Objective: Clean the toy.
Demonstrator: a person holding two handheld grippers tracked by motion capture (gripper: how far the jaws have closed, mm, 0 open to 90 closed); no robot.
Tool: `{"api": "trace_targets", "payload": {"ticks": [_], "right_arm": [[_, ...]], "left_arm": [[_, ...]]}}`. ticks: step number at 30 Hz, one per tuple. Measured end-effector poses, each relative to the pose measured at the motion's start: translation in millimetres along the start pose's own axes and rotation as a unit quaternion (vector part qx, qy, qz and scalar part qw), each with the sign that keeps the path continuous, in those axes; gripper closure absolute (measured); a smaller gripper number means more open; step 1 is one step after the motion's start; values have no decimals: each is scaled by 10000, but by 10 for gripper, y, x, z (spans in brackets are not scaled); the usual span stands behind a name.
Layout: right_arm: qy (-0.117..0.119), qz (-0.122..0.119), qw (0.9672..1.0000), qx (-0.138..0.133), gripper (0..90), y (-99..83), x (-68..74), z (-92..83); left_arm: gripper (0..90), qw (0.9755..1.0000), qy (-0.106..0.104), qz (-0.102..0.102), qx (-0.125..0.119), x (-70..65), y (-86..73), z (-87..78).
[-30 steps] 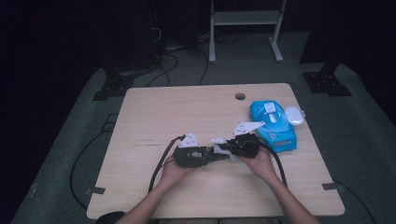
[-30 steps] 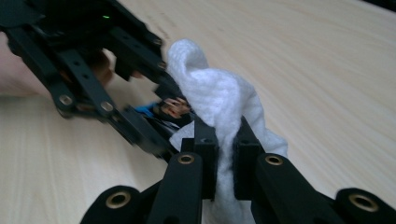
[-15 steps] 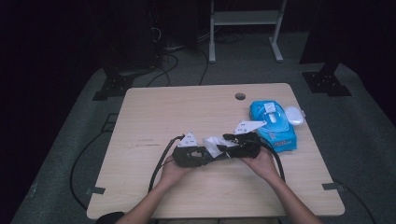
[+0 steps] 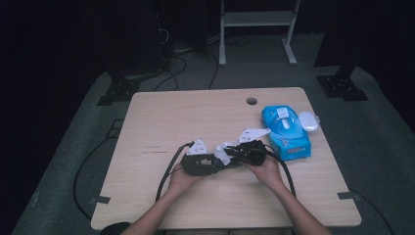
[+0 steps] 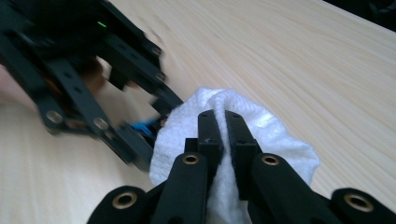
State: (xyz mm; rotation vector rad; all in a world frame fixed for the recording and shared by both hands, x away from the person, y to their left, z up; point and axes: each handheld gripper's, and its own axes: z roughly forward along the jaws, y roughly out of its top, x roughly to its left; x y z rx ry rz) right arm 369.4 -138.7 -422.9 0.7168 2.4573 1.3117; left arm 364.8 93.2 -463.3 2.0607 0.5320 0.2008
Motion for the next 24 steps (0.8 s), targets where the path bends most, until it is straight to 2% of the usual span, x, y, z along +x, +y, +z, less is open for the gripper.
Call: {"api": "trace_targets", "payload": {"ticks": [2,4,5,7,9,12,13,14,15,16,17,18,19,20,24], "right_arm": [[25,47,10000,-16,862,-17,-1,-31],[267,66,9996,-74,862,0,90,29],[267,66,9996,-74,862,0,90,29],[596,15,9981,-146,862,57,238,161],[544,-117,9984,-97,862,89,269,183],[445,-144,9989,-34,862,84,224,145],[186,-150,9997,42,862,33,144,57],[186,-150,9997,42,862,33,144,57],[-103,-135,9998,90,862,-59,49,-62],[-103,-135,9998,90,862,-59,49,-62],[-178,0,9998,67,863,-142,-45,-159],[-178,0,9998,67,863,-142,-45,-159],[-205,149,9996,81,863,-169,-108,-238],[-282,57,9995,116,863,-163,-106,-250],[-366,-14,9992,142,863,-146,-57,-246]], "left_arm": [[577,10000,6,-3,17,-8,4,3],[577,10000,9,-29,7,-12,1,6],[577,10000,9,-29,7,-12,1,6],[578,10000,12,-24,-11,-7,-5,4],[580,10000,15,-7,-24,-5,-9,-1],[581,10000,20,17,-18,-8,-8,-4],[582,10000,34,63,-15,-12,-5,-4],[582,10000,34,63,-15,-12,-5,-4],[582,10000,36,67,-17,-12,-5,-4],[582,10000,36,75,-13,-11,-5,-5],[582,9999,40,140,7,-22,6,4],[583,9999,40,140,7,-22,6,4],[583,9998,66,183,32,-43,24,18],[584,9998,73,205,42,-47,29,20],[584,9998,72,162,35,-39,22,16]]}}
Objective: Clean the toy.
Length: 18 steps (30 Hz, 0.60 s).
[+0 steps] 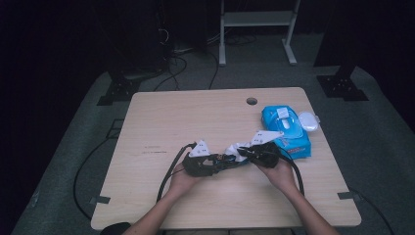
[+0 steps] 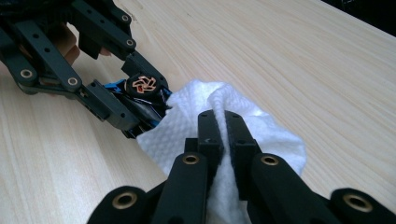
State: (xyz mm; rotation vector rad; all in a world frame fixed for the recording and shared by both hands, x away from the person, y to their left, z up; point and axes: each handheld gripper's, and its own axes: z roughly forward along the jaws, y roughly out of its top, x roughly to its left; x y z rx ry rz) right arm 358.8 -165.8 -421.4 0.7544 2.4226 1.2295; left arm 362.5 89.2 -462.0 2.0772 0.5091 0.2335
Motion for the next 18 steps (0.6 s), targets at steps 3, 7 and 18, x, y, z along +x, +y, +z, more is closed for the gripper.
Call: {"api": "trace_targets", "payload": {"ticks": [3,7,18], "right_arm": [[10,-32,10000,-52,863,3,12,3],[-314,94,9995,-43,863,-54,-116,-80],[50,259,9994,-203,862,-38,-63,-28]], "left_arm": [[585,10000,54,11,18,21,0,-15],[586,9999,152,-30,3,80,-21,-55],[588,10000,22,-38,-53,127,-36,-43]]}}
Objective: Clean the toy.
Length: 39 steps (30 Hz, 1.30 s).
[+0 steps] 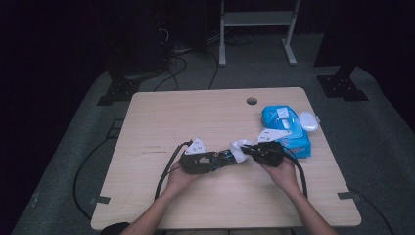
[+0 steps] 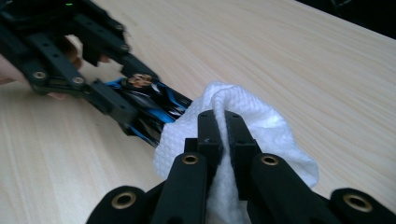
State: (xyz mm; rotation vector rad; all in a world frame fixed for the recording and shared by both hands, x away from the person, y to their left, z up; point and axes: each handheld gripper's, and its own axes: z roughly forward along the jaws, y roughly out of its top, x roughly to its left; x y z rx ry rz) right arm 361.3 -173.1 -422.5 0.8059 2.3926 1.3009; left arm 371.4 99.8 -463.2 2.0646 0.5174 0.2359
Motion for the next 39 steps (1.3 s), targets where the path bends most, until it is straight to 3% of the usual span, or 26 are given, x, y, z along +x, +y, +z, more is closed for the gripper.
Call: {"api": "trace_targets", "payload": {"ticks": [2,4,6,7,11,14,15,18,20,22,25,26,29,32,33,34,35,37,39], "right_arm": [[-44,-138,9999,83,862,17,30,54],[-94,-58,9999,85,862,-5,-35,32],[-419,195,9989,106,861,-126,-228,-56],[-470,336,9982,170,861,-181,-291,-77],[-341,619,9975,28,861,-223,-351,-133],[-206,538,9983,-79,861,-147,-282,-110],[-133,406,9991,-59,861,-102,-216,-59],[-252,298,9992,40,859,-94,-199,-29],[-352,347,9987,76,852,-111,-241,-35],[-309,478,9984,64,707,-92,-262,-41],[-197,398,9990,89,679,-63,-241,-19],[-231,253,9994,94,654,-42,-199,18],[-226,252,9994,102,626,-30,-174,63],[-308,156,9994,9,642,-8,-150,97],[-248,193,9995,15,715,17,-147,106],[-248,193,9995,15,715,17,-147,106],[-263,127,9996,-34,801,28,-139,122],[-231,126,9996,-32,840,9,-161,146],[-186,301,9993,-72,847,-21,-222,115]], "left_arm": [[589,10000,-14,-29,-4,14,-5,-8],[589,10000,-5,-28,-6,29,-13,-21],[589,10000,-22,-3,15,37,-10,-24],[590,10000,-22,-3,15,37,-10,-24],[590,10000,2,52,4,61,6,-2],[591,10000,15,66,2,78,13,8],[592,10000,11,91,1,87,12,5],[591,9999,5,115,10,92,10,-3],[592,9999,-3,136,2,94,9,-2],[592,9999,-12,146,-6,98,9,1],[592,9998,6,181,-14,91,11,3],[592,9998,13,214,-6,83,15,5],[593,9997,-16,229,-7,88,21,12],[593,9996,-40,284,5,89,23,13],[593,9995,-57,312,1,86,28,22],[594,9995,-57,312,1,86,28,22],[595,9994,-36,331,28,83,34,19],[597,9994,-27,339,33,85,34,16],[597,9994,-23,348,37,84,36,16]]}}
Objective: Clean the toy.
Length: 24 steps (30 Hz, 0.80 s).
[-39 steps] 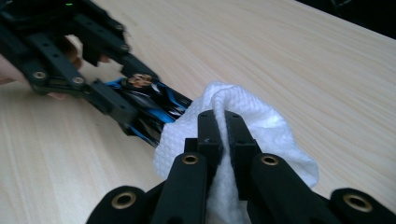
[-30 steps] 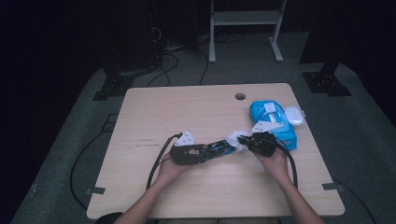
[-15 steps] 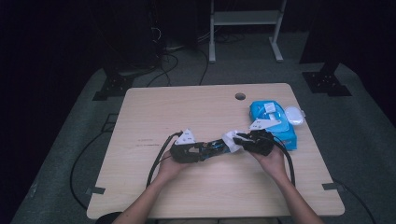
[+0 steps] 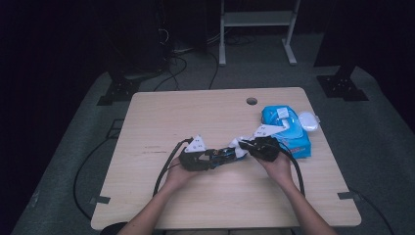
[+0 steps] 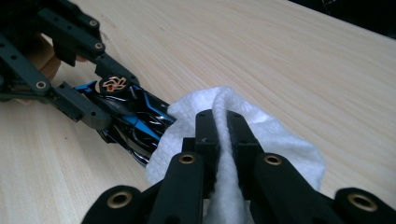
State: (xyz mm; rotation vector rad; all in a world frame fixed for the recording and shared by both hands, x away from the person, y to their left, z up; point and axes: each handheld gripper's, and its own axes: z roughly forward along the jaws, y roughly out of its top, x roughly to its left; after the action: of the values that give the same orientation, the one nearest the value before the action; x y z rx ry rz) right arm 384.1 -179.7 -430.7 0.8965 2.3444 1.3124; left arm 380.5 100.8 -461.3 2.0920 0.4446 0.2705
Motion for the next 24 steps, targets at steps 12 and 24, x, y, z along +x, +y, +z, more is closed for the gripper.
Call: {"api": "trace_targets", "payload": {"ticks": [12,24], "right_arm": [[97,-41,9999,25,855,64,140,27],[194,-641,9976,178,855,216,399,283]], "left_arm": [[597,10000,-63,12,-38,9,5,20],[598,10000,-40,41,3,43,-15,-32]]}}
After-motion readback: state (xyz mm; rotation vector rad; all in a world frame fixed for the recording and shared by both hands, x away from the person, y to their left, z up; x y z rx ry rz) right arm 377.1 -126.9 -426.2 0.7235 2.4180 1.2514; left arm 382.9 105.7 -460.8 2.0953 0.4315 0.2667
